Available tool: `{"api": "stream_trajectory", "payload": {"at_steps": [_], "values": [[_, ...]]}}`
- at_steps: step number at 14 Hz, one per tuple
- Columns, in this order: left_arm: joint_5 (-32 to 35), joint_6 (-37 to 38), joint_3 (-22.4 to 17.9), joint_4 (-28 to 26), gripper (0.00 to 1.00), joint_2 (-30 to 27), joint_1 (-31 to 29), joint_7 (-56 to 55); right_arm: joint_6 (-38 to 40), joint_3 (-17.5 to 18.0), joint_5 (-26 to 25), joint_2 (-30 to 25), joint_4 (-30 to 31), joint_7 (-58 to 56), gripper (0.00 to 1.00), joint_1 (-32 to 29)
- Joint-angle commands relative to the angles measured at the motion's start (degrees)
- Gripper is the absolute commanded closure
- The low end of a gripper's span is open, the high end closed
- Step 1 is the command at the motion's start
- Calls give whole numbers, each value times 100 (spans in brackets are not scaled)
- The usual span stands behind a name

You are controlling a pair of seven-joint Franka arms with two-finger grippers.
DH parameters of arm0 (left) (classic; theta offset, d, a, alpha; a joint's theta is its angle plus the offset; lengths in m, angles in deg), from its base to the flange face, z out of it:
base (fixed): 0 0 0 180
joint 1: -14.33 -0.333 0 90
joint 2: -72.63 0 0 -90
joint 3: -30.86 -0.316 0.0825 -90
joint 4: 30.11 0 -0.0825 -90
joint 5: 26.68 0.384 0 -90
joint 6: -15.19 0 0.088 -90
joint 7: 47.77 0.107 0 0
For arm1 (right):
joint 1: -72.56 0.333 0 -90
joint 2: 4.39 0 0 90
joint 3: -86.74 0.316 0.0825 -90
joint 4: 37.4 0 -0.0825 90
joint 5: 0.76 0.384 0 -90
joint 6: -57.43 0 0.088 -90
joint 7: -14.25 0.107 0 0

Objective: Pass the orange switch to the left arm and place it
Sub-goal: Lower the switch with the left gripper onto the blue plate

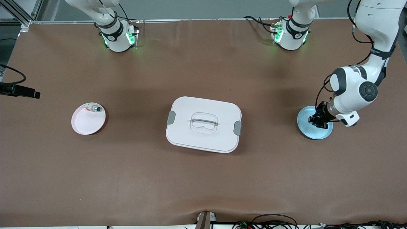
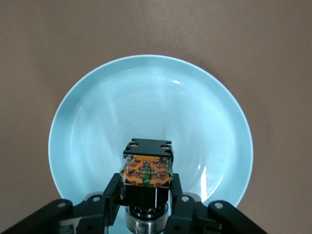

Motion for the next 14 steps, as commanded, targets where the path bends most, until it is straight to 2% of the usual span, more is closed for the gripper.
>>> {"api": "stream_trajectory", "payload": {"at_steps": [1,5,10,14], "values": [[-93,-132,50,41,100,105,-123,-46,-251,120,-59,-318,143,-24,0,-82],[-75,-141,41,32,100,184,-132,-28,-1033,146,-51,-1074,1337,-24,0,-64],[-75,-141,41,32,97,228,-159,33,-1157,155,-51,-1198,1419,20,0,-46],[-75,-141,41,32,89,219,-159,33,-1097,155,-51,-1207,1278,133,0,-37]]}}
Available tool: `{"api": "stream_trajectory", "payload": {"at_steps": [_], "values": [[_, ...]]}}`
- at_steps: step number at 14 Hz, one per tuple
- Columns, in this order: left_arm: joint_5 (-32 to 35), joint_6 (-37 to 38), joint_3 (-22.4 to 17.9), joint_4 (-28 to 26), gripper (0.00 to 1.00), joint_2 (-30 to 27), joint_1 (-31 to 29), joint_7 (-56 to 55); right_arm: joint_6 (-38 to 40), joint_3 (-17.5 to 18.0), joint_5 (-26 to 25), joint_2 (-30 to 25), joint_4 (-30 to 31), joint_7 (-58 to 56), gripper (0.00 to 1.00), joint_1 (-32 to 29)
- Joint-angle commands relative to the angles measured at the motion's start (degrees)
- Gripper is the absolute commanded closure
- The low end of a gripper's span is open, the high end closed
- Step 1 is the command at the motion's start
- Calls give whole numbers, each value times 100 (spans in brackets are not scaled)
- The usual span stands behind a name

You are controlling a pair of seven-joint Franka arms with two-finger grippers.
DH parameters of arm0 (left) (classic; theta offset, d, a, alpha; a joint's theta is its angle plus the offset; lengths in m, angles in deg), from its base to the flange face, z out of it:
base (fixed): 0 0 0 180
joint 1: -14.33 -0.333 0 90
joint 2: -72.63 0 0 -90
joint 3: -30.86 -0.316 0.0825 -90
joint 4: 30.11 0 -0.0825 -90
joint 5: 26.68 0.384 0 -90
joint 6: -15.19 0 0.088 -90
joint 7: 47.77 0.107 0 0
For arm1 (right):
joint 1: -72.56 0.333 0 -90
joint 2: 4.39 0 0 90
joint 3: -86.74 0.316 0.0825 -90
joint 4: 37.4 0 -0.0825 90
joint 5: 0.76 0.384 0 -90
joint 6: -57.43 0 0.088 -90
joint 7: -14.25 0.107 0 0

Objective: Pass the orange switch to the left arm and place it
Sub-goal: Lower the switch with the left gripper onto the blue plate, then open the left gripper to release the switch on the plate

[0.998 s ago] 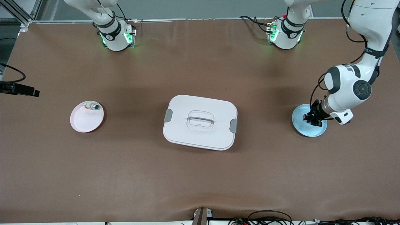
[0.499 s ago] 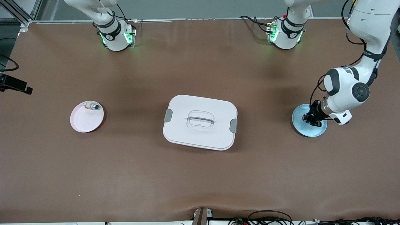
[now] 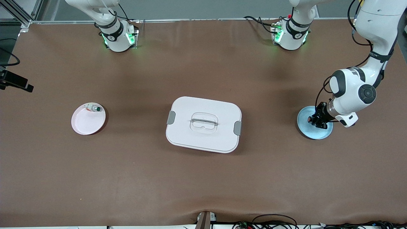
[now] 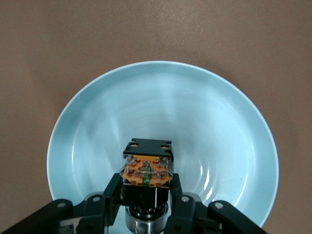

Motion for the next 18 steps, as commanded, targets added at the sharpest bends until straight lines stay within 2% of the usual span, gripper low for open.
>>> {"api": "stream_trajectory", "payload": {"at_steps": [1,2,3,8,11,13,18], "values": [[-75,-77,42,25,63,22,-50,34,-24,91,-43,-183,35,141,0,-2],[-75,-77,42,25,4,22,-50,43,46,100,-35,-209,34,97,0,-2],[-75,-77,42,34,0,-13,-41,-52,55,100,-43,-235,34,71,0,-2],[-75,142,77,166,0,-303,3,-45,29,91,-113,-280,69,44,0,33],[-66,222,155,175,0,-566,3,8,-67,100,-508,-280,78,53,0,235],[-66,222,200,166,0,-707,3,69,-77,82,-500,-288,87,53,0,227],[-84,265,375,113,0,-936,3,1753,-401,65,-430,-508,438,62,0,191]]}}
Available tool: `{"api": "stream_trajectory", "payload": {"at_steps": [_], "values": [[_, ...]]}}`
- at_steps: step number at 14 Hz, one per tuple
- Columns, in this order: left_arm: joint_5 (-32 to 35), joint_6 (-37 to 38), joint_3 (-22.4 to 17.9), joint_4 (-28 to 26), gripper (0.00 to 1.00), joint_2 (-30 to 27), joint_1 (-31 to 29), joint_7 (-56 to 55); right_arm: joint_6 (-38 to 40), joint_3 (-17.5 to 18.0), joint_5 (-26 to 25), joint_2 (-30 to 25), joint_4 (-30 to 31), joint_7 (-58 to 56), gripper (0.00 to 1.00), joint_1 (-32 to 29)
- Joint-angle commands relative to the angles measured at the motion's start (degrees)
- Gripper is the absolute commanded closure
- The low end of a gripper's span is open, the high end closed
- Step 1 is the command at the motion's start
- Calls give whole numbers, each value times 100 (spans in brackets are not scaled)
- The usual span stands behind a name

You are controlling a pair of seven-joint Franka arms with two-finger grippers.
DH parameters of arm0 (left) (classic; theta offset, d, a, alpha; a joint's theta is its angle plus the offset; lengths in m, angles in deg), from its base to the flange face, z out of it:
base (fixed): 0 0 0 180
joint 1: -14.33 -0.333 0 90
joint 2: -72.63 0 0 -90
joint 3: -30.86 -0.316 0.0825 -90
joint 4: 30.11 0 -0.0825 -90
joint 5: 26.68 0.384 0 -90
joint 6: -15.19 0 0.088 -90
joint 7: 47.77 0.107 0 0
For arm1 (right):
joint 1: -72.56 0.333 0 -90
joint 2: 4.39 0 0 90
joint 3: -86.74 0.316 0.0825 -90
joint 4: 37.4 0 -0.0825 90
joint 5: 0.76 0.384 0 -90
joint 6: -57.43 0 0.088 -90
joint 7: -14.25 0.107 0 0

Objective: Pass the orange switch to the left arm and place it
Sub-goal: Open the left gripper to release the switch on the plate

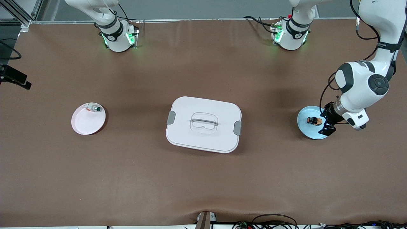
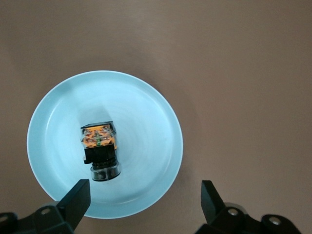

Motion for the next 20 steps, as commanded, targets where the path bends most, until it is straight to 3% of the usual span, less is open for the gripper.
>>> {"api": "stream_trajectory", "payload": {"at_steps": [1,5,13,14,17,20], "values": [[-101,228,123,-113,0,-233,-26,1141,-235,3,-52,-293,364,69,0,-15],[-637,264,272,-113,0,-347,-26,2846,-262,-6,-43,-293,373,78,0,-15],[-559,211,378,18,0,-462,-8,4932,-156,-6,177,-319,373,96,0,-112],[-515,211,378,106,0,-462,0,5090,-139,-6,177,-319,373,96,0,-112],[485,238,421,378,0,-462,18,5144,-121,-6,299,-319,373,79,0,-121],[505,351,439,580,0,-559,-8,5153,-69,-6,326,-319,373,70,0,-138]]}}
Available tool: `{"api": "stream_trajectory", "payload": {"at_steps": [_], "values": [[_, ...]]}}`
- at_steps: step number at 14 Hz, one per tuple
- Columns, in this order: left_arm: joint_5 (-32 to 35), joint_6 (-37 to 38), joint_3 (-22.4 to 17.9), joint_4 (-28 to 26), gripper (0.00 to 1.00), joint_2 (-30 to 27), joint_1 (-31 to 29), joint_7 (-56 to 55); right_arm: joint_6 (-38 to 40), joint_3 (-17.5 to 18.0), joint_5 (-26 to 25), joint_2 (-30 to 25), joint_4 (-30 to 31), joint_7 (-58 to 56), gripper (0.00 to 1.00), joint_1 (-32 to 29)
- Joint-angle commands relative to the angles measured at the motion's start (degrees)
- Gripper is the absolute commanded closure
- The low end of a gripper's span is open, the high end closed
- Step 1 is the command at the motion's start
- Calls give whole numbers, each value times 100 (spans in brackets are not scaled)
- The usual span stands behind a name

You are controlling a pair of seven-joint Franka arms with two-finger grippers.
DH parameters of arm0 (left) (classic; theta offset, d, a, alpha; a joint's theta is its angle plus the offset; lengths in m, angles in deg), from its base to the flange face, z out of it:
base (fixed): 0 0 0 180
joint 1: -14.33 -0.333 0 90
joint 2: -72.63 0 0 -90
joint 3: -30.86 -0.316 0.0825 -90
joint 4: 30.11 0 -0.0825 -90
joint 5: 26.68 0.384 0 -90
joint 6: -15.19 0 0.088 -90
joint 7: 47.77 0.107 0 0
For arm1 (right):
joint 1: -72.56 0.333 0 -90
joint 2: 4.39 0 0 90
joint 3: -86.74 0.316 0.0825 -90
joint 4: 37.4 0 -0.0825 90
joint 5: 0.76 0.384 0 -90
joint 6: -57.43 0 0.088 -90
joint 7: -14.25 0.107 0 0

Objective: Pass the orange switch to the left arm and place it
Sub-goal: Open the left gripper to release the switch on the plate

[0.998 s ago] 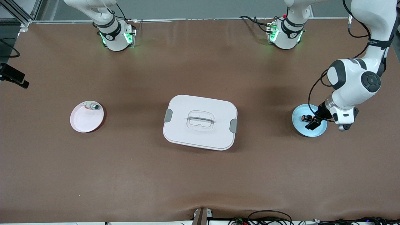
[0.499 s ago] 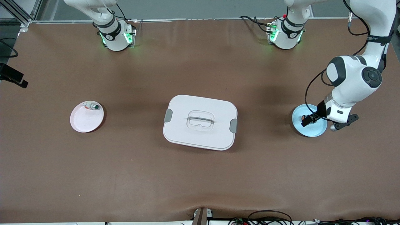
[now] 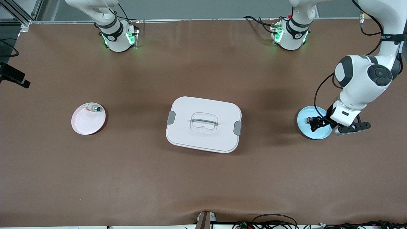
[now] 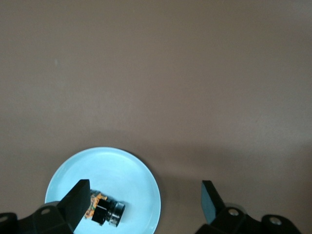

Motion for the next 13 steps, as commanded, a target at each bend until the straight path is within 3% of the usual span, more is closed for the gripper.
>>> {"api": "stream_trajectory", "payload": {"at_steps": [1,7,13], "values": [[124,358,45,240,0,-176,-37,84,33,40,114,-156,160,38,0,-76],[107,1896,158,1382,0,-176,-28,110,68,32,114,-156,160,11,0,-93],[72,2398,203,1542,0,-571,-46,128,121,40,114,-156,160,11,0,-102]]}}
